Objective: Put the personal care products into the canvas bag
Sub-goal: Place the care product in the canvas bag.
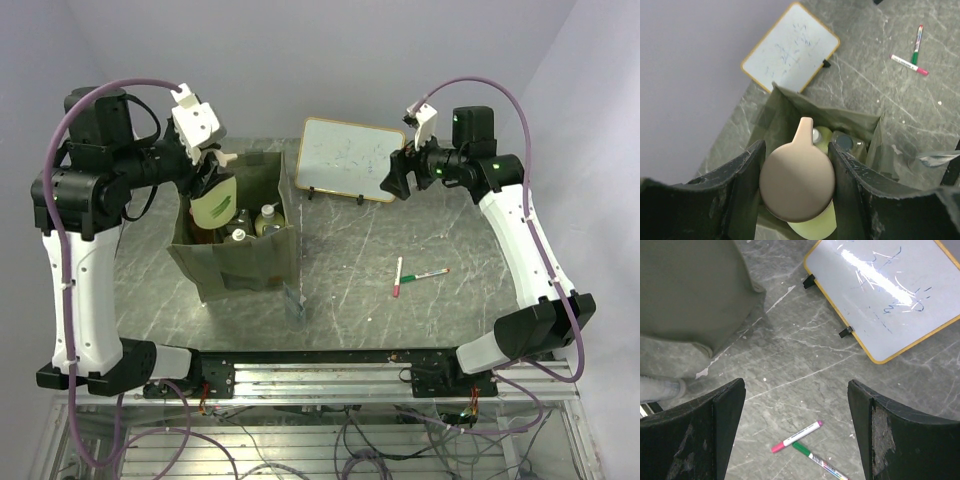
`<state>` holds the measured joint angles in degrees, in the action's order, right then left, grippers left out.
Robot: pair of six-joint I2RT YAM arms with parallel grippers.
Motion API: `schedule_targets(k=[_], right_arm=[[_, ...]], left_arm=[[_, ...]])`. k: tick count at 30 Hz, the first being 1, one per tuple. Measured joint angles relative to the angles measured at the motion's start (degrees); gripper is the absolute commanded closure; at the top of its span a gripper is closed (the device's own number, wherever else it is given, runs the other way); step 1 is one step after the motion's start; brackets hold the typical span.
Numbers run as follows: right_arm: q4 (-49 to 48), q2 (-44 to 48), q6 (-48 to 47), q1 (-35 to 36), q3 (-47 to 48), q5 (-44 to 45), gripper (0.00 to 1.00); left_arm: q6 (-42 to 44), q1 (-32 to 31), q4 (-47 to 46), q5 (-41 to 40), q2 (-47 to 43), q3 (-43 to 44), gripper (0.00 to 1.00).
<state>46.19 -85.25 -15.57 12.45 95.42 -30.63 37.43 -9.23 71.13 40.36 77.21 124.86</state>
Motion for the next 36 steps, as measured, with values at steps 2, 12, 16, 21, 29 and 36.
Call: schedule_targets(k=[2,12,16,21,29,36], right_arm=[[-0.09,0.02,0.11,0.17,-0.31,-0.26,0.17],[-0.11,0.02,0.48,1.46,-0.98,-2.40,0.17],[-0.11,0.02,0.48,1.92,-1.01,-2.93,0.17],[-0.55,0.02,0.46,2.14,-1.79,-3.37,0.17],[-0.92,0.02,0.37,2.34,-3.23,-3.48,0.17],[-0.98,0.02,0.33,2.54,-3.74,-3.48,0.17]], left_arm=[[0.04,1.51,-0.13,0.04,-0.46,-3.04,0.93],[1.46,5.22,0.85,0.07,-2.14,-13.90,0.93],[3.26,5.29,3.37,-0.02,-2.40,-14.80,0.93],[5.68,5.29,6.86,-0.76,-2.32,-14.80,0.93],[9.22,5.31,10.43,-3.43,-2.08,-15.17,0.93],[12.24,5.31,11.45,-6.58,-1.36,-18.69,0.93]])
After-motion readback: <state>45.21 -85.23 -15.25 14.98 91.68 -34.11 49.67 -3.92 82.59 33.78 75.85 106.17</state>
